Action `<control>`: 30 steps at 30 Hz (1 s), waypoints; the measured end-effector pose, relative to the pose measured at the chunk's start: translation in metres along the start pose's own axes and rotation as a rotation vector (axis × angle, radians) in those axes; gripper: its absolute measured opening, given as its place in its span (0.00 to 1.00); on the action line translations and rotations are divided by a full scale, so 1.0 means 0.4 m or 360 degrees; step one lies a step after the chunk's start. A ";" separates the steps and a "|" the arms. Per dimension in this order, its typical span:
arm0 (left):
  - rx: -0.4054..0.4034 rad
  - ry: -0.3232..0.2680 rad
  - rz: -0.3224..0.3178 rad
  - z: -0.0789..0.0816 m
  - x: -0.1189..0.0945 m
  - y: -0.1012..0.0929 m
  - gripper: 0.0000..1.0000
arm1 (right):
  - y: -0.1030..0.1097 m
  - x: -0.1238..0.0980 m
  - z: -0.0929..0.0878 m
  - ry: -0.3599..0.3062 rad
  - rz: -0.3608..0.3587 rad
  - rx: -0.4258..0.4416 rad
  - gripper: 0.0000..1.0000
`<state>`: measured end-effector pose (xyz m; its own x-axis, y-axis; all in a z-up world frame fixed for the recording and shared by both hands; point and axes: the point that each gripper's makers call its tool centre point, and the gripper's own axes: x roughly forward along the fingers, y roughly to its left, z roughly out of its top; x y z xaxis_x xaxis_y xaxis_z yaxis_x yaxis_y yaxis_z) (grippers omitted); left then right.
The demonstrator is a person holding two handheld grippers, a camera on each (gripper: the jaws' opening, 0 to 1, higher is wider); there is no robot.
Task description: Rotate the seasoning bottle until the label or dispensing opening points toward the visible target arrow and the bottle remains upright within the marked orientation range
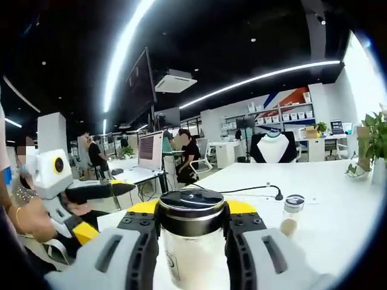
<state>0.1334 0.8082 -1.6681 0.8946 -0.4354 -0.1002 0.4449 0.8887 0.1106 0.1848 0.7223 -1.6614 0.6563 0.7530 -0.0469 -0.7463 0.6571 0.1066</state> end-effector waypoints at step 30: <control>0.0041 0.0073 0.0154 -0.017 -0.092 0.082 1.00 | -0.129 0.053 -0.204 0.0258 -0.0064 0.0001 0.38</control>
<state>0.1147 0.8543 -1.6677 0.9308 -0.3404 -0.1332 0.3582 0.9220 0.1471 0.2283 0.7072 -1.7491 0.6590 0.7219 -0.2111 -0.7196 0.6869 0.1023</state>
